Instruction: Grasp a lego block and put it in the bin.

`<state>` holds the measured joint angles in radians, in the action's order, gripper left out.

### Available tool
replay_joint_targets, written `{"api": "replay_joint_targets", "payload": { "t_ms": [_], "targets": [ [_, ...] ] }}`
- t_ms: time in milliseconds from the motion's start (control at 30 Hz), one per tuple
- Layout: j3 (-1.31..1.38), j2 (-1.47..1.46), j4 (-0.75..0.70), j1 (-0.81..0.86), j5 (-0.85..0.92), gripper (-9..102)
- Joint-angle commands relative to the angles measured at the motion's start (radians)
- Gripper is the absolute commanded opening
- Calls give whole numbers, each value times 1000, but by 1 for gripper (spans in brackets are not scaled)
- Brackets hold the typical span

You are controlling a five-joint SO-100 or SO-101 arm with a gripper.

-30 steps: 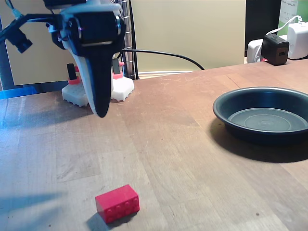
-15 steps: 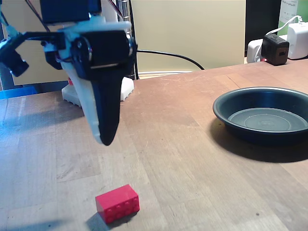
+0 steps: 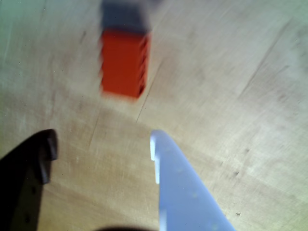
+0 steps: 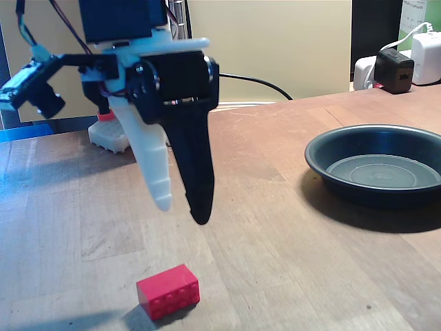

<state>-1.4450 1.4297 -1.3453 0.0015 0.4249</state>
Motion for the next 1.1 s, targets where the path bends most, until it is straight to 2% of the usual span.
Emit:
{"api": "replay_joint_targets", "payload": {
  "t_ms": [0,300,500,1067],
  "targets": [
    [34,5,25,-14,6,20],
    [31,-5,54,-6,8,21],
    [48,-130,46,14,9,21],
    [80,-147,55,12,8,20]
  ]
}}
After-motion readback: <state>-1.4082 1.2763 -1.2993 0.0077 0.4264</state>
